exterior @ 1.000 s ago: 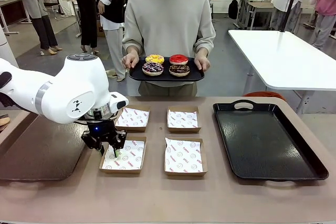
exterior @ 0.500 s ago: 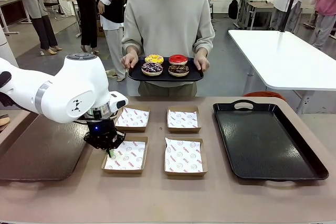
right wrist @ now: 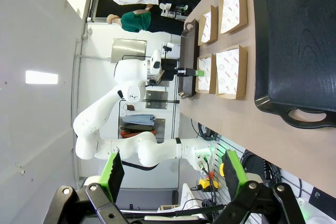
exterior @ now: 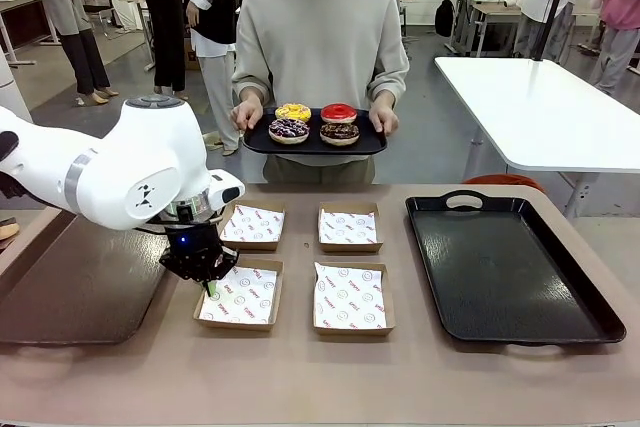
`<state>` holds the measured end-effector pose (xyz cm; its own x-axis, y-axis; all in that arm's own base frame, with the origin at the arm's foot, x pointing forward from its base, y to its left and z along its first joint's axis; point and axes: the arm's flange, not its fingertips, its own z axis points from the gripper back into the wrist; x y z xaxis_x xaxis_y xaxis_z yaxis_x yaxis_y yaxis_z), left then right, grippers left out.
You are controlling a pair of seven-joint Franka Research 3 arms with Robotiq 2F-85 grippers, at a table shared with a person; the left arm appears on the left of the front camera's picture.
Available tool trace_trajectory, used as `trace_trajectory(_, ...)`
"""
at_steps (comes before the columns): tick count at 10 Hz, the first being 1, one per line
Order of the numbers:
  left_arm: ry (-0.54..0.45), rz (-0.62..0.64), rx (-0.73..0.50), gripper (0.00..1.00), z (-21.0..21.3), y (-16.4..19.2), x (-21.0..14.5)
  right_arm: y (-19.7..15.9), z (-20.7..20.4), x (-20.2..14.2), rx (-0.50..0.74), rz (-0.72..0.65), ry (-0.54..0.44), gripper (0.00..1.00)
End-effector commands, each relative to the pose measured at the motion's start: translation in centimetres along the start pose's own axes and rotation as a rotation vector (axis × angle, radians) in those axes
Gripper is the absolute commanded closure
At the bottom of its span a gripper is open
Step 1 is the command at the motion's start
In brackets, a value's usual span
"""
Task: Individually package the donuts and arrange them on the tray.
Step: Pick up one Paper togo box.
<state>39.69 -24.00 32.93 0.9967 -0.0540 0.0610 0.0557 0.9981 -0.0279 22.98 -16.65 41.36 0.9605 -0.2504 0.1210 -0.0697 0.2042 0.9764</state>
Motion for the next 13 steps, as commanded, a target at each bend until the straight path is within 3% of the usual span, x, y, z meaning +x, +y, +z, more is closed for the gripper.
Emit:
trace_trajectory(1,0.025,-0.092,0.009,1.00,5.7,-0.5,-1.0,0.0,0.1,0.0,0.021,0.004,-0.005,0.00)
trace_trajectory(4,0.001,-0.108,-0.007,1.00,13.2,-1.2,0.6,0.0,0.1,0.0,0.021,0.004,-0.005,0.00)
trace_trajectory(6,-0.039,-0.085,-0.022,1.00,16.7,-2.0,4.3,0.0,0.1,0.0,0.021,0.004,-0.005,0.00)
trace_trajectory(10,-0.079,-0.055,0.030,1.00,18.1,-1.8,13.3,0.0,0.1,0.0,0.021,0.004,-0.005,0.00)
trace_trajectory(13,-0.037,-0.056,0.001,1.00,17.1,-0.8,15.8,0.0,0.1,0.0,0.021,0.004,-0.005,0.00)
